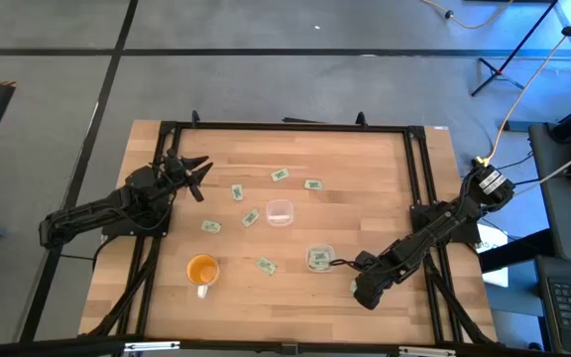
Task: Pick and place Stevia / Truvia into bins
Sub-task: Put the green stevia packet into the bottom transparent container
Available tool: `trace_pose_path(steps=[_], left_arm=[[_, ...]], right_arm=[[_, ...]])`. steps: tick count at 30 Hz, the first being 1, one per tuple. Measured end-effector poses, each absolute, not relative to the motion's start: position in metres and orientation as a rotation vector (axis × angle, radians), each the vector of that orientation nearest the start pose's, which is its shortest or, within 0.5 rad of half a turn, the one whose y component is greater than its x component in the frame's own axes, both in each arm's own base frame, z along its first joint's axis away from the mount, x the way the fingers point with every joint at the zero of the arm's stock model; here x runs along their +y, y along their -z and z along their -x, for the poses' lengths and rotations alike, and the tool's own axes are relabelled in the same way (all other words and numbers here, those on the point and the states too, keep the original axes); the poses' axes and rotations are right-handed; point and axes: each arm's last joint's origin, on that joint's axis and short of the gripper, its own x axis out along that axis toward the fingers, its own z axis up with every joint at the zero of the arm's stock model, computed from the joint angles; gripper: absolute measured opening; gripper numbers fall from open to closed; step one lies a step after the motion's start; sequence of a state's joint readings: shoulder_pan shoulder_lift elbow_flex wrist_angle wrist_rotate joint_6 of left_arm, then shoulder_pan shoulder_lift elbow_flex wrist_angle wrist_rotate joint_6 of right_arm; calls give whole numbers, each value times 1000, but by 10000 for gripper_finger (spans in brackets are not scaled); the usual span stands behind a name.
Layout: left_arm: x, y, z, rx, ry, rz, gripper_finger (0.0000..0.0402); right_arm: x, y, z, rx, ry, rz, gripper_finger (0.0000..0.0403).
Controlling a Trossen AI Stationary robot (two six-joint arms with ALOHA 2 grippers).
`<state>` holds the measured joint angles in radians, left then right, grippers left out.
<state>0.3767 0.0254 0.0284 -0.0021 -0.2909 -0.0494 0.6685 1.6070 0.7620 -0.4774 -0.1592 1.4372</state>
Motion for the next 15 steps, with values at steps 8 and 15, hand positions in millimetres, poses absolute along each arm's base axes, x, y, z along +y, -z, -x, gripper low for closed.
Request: trace_pose_path(steps=[8, 15], left_arm=[[43, -171, -87, -18, -668, 48, 114], [43, -171, -87, -18, -668, 48, 114]], right_arm=[[164, -130, -203, 1486, 369, -847, 126], [164, -130, -204, 1475, 369, -847, 127]])
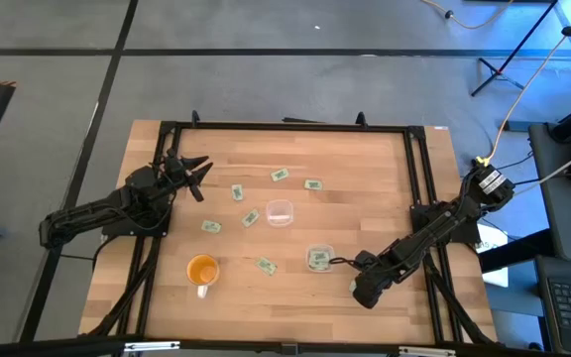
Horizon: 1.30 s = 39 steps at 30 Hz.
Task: Pick and place Stevia / Truvia into bins
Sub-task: Put the green stevia packet into the bottom transparent container
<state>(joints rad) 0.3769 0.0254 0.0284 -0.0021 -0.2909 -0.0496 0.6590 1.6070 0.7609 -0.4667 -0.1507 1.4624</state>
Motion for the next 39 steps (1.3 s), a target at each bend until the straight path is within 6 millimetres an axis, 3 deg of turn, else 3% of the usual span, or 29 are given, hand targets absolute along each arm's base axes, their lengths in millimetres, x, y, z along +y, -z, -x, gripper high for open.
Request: trace_pose_path(steps=[14, 27, 31, 35, 39], left_arm=[[43, -171, -87, -17, -667, 48, 114], [43, -171, -87, -17, -667, 48, 114], [43, -171, -87, -17, -667, 48, 114], [43, -171, -87, -17, -667, 48, 114], [43, -171, -87, -18, -667, 48, 114]], right_arm=[[163, -131, -206, 1439, 370, -847, 121], [161, -130, -204, 1477, 337, -777, 10], [161, -130, -204, 1478, 307, -747, 6], [158, -136, -205, 1444, 292, -753, 2], [153, -155, -204, 1343, 255, -753, 2]])
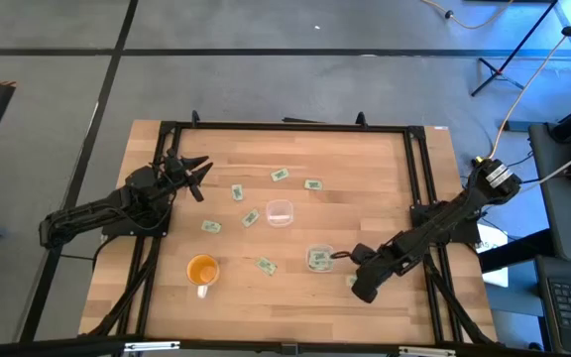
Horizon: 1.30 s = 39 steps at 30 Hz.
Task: Pick and place Stevia / Truvia into bins
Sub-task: Put the green stevia packet into the bottom transparent container
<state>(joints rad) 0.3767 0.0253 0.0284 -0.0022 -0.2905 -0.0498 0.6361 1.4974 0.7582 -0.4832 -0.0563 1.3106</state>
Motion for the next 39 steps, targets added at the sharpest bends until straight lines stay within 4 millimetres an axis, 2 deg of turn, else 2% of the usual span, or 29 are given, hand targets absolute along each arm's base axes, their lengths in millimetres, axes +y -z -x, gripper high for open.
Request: trace_pose_path(steps=[10, 15, 21, 28, 39], left_arm=[[43, -171, -87, -18, -667, 48, 114], [43, -171, -87, -17, -667, 48, 114], [43, -171, -87, -17, -665, 48, 114], [43, -171, -87, -16, -665, 47, 114], [43, -171, -87, -16, -664, 47, 114]], right_arm=[[121, -229, -218, 920, 115, -516, 1], [105, -245, -236, 830, 95, -464, 0], [95, -230, -250, 901, 105, -470, 0], [101, -206, -271, 956, 18, -494, 0], [96, -179, -284, 1019, 76, -456, 0]])
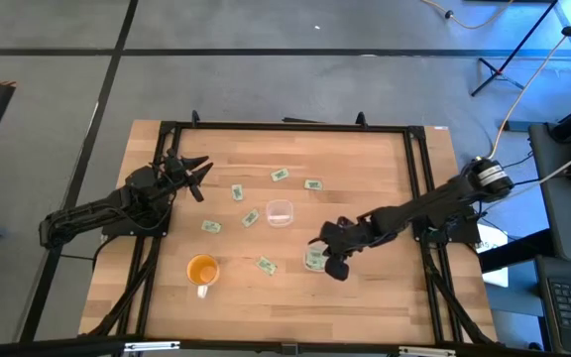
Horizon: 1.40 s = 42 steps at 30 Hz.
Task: Pick and place Stevia / Truvia into bins
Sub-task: Put the green stevia packet into the bottom transparent container, then put the green stevia packet into the top transparent container
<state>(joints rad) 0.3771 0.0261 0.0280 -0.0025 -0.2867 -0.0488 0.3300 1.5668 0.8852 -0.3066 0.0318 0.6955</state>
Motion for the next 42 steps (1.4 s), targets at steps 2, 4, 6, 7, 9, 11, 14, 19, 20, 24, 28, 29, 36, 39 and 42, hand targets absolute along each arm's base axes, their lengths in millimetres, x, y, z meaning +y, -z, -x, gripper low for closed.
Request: trace_pose_path(steps=[2, 4, 6, 7, 9, 11, 14, 19, 20, 24, 28, 29, 36, 39, 42], left_arm=[[43, -171, -87, -17, -664, 52, 114], [43, -171, -87, -18, -663, 53, 114], [43, -171, -87, -18, -664, 53, 114], [43, -171, -87, -18, -663, 53, 114], [43, -171, -87, -18, -664, 54, 114], [43, -171, -87, -18, -664, 55, 114], [43, -171, -87, -19, -664, 56, 114], [43, -171, -87, -19, -664, 56, 114], [43, -171, -87, -19, -664, 56, 114], [43, -171, -87, -19, -664, 56, 114], [43, -171, -87, -19, -664, 56, 114], [43, -171, -87, -19, -664, 56, 114], [43, -171, -87, -19, -664, 56, 114], [43, -171, -87, -19, -664, 56, 114], [43, -171, -87, -19, -664, 56, 114]], right_arm=[[94, -177, -284, 1030, 87, -455, 0], [94, -178, -285, 1022, 85, -458, 0], [94, -179, -285, 1020, 83, -456, 2], [94, -180, -285, 1015, 78, -452, 4], [94, -181, -285, 1006, 73, -453, 10], [94, -181, -285, 1011, 70, -444, 18], [94, -180, -284, 1016, 72, -441, 31], [94, -180, -284, 1016, 73, -439, 59], [94, -180, -285, 1010, 81, -436, 66], [92, -186, -283, 982, 101, -438, 98], [88, -206, -276, 921, 72, -422, 114], [86, -212, -273, 902, 58, -406, 115], [67, -243, -252, 841, 77, -283, 116], [54, -242, -246, 860, 131, -250, 116], [38, -232, -240, 875, 187, -268, 116]])
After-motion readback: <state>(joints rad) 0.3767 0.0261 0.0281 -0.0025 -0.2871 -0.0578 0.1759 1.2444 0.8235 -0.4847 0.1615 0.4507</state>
